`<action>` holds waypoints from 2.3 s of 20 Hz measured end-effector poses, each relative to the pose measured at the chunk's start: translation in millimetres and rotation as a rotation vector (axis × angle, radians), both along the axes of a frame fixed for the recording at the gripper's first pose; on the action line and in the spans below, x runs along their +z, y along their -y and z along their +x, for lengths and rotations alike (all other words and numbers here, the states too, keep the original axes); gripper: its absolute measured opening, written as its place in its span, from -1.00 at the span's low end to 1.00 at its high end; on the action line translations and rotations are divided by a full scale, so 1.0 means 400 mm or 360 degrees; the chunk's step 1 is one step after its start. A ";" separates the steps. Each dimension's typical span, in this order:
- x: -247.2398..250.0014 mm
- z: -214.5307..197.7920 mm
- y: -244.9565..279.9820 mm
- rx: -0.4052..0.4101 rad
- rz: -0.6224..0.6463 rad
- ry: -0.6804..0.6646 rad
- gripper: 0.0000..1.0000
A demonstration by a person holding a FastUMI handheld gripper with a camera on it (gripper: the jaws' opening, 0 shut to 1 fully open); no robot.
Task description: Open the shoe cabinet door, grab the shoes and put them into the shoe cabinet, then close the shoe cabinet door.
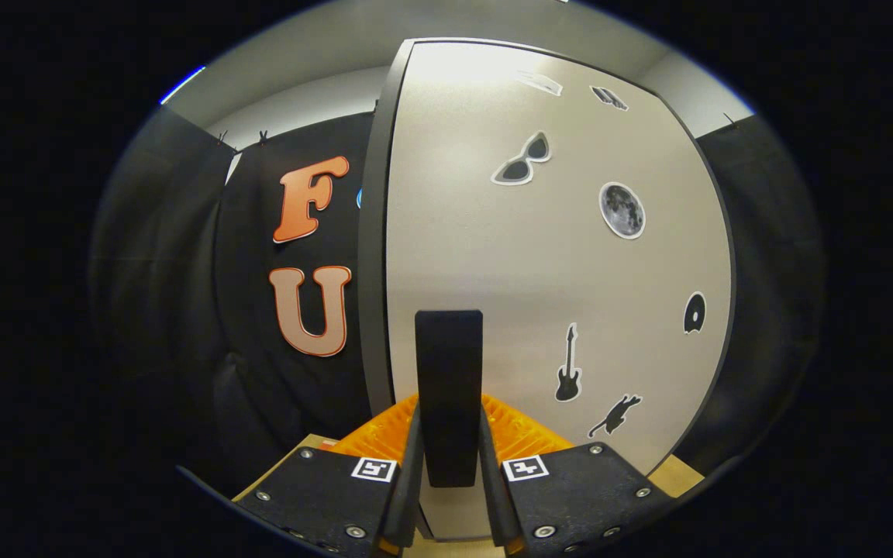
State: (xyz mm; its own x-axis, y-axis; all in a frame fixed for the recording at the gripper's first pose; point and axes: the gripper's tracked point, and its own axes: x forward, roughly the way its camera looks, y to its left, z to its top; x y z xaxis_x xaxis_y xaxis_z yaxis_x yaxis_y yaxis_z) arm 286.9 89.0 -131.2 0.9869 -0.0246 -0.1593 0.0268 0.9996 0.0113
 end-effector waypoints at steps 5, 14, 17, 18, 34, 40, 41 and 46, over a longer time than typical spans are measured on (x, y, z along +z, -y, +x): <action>0.001 -0.009 0.001 0.0001 -0.0052 -0.0050 -0.46; 0.027 -0.098 0.015 0.0032 -0.0069 -0.0070 -0.52; 0.036 -0.138 0.034 0.0012 -0.0098 -0.0073 -0.52; 0.040 -0.152 0.044 0.0005 -0.0105 -0.0085 -0.52; 0.071 -0.370 0.254 0.0088 -0.0065 -0.0063 -0.58; 0.083 -0.418 0.365 0.0089 -0.0062 -0.0047 -0.59; 0.085 -0.426 0.387 0.0088 -0.0063 -0.0048 -0.60; 0.092 -0.444 0.487 0.0019 -0.0047 -0.0051 -0.63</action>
